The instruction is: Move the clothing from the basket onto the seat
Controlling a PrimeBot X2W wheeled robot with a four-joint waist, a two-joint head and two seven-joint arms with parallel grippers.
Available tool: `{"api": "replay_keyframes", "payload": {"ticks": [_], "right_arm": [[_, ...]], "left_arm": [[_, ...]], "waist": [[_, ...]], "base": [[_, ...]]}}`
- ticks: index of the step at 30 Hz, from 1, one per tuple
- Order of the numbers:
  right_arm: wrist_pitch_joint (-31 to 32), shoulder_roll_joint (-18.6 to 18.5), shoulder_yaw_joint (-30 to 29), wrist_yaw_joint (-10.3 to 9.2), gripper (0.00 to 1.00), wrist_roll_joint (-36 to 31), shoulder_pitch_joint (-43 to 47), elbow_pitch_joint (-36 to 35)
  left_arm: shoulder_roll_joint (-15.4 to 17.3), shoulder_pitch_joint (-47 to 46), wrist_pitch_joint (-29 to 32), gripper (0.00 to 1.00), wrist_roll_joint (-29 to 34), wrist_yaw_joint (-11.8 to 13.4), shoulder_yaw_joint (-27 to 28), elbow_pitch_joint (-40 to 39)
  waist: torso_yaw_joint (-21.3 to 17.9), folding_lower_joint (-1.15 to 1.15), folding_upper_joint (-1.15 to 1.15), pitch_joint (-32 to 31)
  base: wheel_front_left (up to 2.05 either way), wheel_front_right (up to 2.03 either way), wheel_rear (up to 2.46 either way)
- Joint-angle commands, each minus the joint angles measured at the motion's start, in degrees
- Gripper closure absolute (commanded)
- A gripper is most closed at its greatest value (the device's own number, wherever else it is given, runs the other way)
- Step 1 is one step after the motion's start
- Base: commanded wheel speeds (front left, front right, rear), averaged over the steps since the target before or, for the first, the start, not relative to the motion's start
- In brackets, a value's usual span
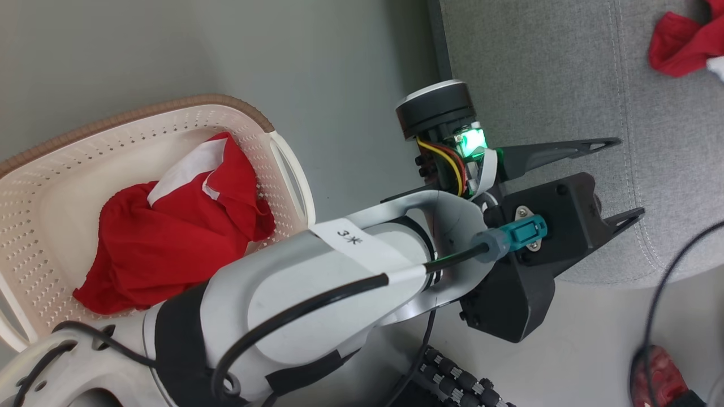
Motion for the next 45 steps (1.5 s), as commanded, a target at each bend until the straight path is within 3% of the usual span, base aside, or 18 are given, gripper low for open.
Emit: {"api": "replay_keyframes", "payload": {"ticks": [1, 11, 12, 13, 14, 21, 31, 39, 45], "right_arm": [[-0.13, 0.93, 0.49, 0.02, 1.0, -0.61, -0.37, 3.11], [-0.12, 0.4, 3.72, 0.02, 1.0, -1.32, -6.08, 25.6], [-0.12, 0.15, 3.7, 0.02, 0.89, -1.27, -6.39, 27.08], [-0.12, -0.2, 3.68, 0.02, 0.64, -1.38, -6.7, 27.81], [-0.12, -0.37, 3.55, 0.02, 0.0, -1.4, -6.79, 28.36], [-0.12, -0.58, 0.94, 0.02, 0.0, -2.45, -1.25, 23.04], [-0.13, 6.48, 0.85, 0.02, 0.0, -4.16, 12.81, 6.98], [2.27, 12.38, 5.59, 0.02, 0.0, -5.4, 24.14, -7.43], [5.18, 14.21, 12.38, 0.01, 0.0, -5.05, 31.49, -19.52]], "left_arm": [[0.46, 0.82, 0.24, 0.0, -0.08, 0.01, -0.39, -0.01], [1.05, 1.89, 0.37, 0.0, -0.68, 0.39, -1.25, -0.26], [1.19, 1.91, 0.28, 0.0, -0.43, 0.62, -1.23, -0.21], [1.23, 1.94, 0.11, 0.0, -0.19, 0.8, -1.15, -0.21], [1.26, 2.09, -0.12, 0.0, -0.08, 1.23, -0.94, -0.22], [1.35, 3.36, -1.38, 0.0, -0.75, 2.54, -0.44, -0.48], [3.49, 5.31, -4.0, 0.0, -1.47, 3.81, 0.86, 0.31], [5.65, 9.29, -8.2, 0.0, -2.62, 6.19, 2.98, 0.91], [7.85, 14.7, -13.86, 0.0, -4.37, 9.0, 6.05, 2.28]], "waist": [[0.03, 0.0, 0.0, -0.07], [0.51, 0.0, 0.0, -1.31], [0.57, 0.0, 0.0, -1.53], [0.64, 0.0, 0.0, -1.7], [0.68, 0.0, 0.0, -1.88], [1.19, 0.0, 0.0, -4.04], [1.72, 0.0, 0.0, -8.47], [5.4, 0.0, 0.0, -14.16], [10.4, 0.0, 0.0, -20.14]], "base": [[0.0, 0.0, 0.0], [0.0, 0.0, 0.0], [0.0, 0.0, 0.0], [0.0, 0.0, 0.0], [0.0, 0.0, 0.0], [0.0, 0.0, 0.0], [0.0, 0.0, 0.0], [0.0, 0.0, 0.0], [0.0, 0.0, 0.0]]}}
